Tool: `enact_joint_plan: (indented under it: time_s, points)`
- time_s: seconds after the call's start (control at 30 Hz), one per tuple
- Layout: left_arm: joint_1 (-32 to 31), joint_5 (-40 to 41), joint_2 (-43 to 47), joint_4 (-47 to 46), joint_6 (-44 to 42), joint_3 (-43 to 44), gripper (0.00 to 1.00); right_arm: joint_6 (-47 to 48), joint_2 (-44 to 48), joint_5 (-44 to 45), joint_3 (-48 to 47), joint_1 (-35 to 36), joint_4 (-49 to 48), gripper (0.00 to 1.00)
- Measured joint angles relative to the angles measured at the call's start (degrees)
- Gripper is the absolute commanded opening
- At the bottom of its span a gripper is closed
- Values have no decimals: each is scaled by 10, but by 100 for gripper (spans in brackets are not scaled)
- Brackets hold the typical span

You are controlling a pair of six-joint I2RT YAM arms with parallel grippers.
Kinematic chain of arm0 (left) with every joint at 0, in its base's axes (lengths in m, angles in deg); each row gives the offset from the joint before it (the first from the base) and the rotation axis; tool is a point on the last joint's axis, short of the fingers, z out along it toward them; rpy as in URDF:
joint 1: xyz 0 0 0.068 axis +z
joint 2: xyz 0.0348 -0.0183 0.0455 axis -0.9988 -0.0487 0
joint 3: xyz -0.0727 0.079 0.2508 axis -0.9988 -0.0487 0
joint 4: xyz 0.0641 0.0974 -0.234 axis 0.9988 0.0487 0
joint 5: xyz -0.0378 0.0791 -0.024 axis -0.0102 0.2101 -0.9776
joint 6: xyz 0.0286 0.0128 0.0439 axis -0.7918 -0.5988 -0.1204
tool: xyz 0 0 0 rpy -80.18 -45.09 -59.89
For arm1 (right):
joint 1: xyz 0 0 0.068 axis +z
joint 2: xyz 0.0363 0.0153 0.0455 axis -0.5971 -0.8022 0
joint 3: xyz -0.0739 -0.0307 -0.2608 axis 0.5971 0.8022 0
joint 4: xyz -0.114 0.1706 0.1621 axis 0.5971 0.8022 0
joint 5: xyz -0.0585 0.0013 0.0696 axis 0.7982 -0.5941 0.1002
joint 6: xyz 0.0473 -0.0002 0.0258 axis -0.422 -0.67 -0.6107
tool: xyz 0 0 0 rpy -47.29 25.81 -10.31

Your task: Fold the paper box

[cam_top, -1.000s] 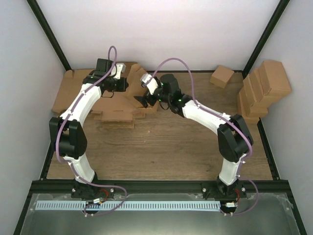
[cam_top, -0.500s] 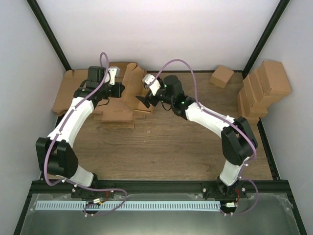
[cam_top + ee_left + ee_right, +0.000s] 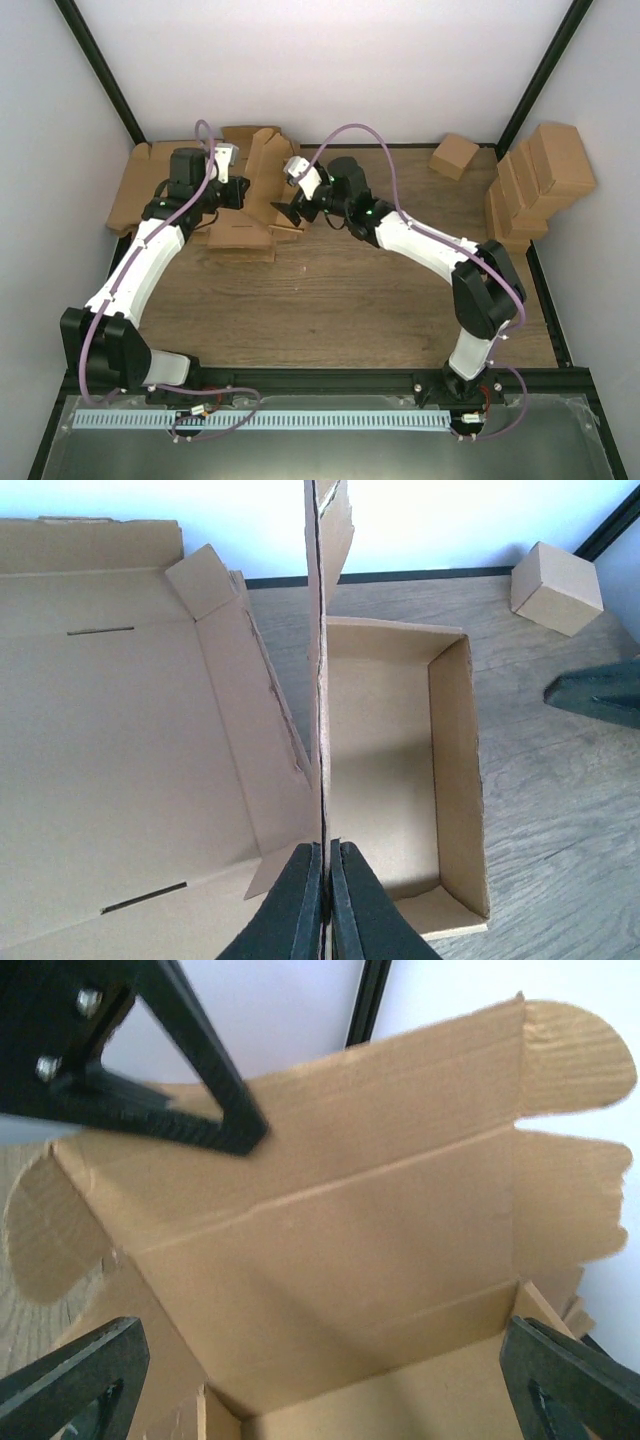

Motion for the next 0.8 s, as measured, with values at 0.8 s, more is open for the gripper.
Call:
enact_joint_plan:
  time_s: [0.8]
  points:
    - [0, 7, 22, -16, -1, -19, 4, -7, -101, -20, -160, 14, 120, 100]
